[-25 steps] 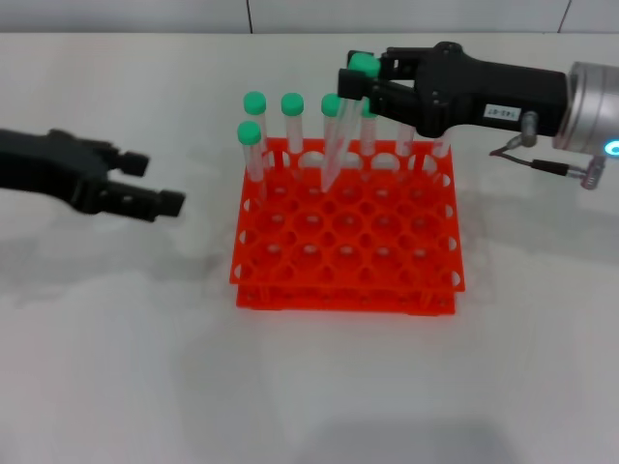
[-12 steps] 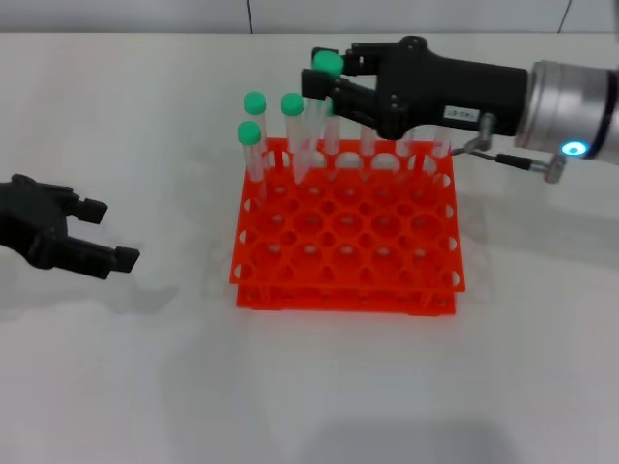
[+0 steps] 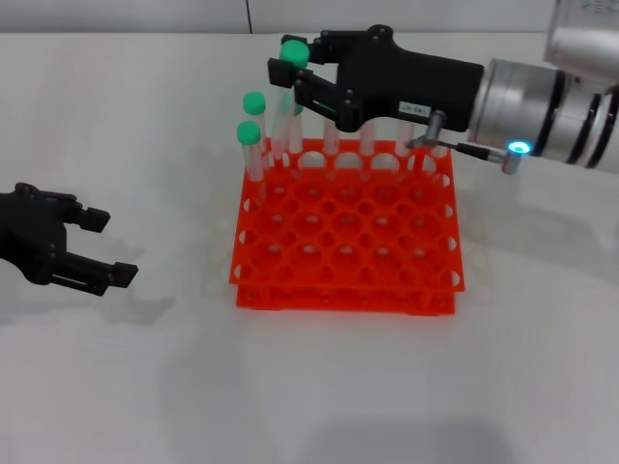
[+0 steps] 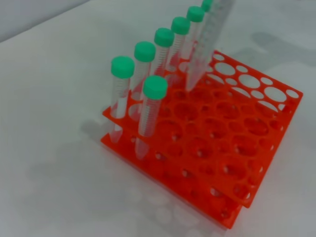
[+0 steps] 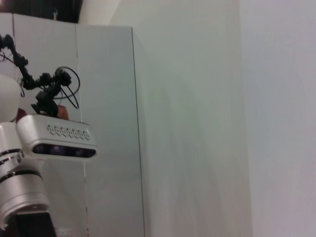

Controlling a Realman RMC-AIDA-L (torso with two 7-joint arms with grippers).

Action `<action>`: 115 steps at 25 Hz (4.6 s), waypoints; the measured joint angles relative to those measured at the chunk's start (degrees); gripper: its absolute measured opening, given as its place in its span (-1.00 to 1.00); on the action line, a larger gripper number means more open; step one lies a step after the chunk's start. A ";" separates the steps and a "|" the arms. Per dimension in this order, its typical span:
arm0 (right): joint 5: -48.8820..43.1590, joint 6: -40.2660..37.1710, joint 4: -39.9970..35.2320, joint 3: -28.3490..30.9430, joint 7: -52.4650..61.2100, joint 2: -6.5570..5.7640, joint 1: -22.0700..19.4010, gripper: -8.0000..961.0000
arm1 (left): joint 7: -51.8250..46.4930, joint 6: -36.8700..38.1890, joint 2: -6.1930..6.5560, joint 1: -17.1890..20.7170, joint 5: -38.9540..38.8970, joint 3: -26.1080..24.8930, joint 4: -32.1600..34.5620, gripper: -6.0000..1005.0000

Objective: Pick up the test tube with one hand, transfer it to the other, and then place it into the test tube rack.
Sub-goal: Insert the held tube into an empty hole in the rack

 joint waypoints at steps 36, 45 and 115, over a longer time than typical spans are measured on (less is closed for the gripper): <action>1.01 8.60 0.99 -3.62 1.87 0.00 1.20 -0.42 | 1.47 0.07 -0.81 0.10 0.05 0.40 -0.36 0.76; 2.18 8.86 2.29 -4.61 1.83 0.00 1.31 -0.41 | 1.46 0.07 -1.24 0.05 0.13 0.41 -0.36 0.76; 10.45 14.14 4.46 -12.16 -1.23 0.00 3.11 -0.37 | 2.78 -1.16 -1.66 -0.77 0.20 0.42 -1.85 0.76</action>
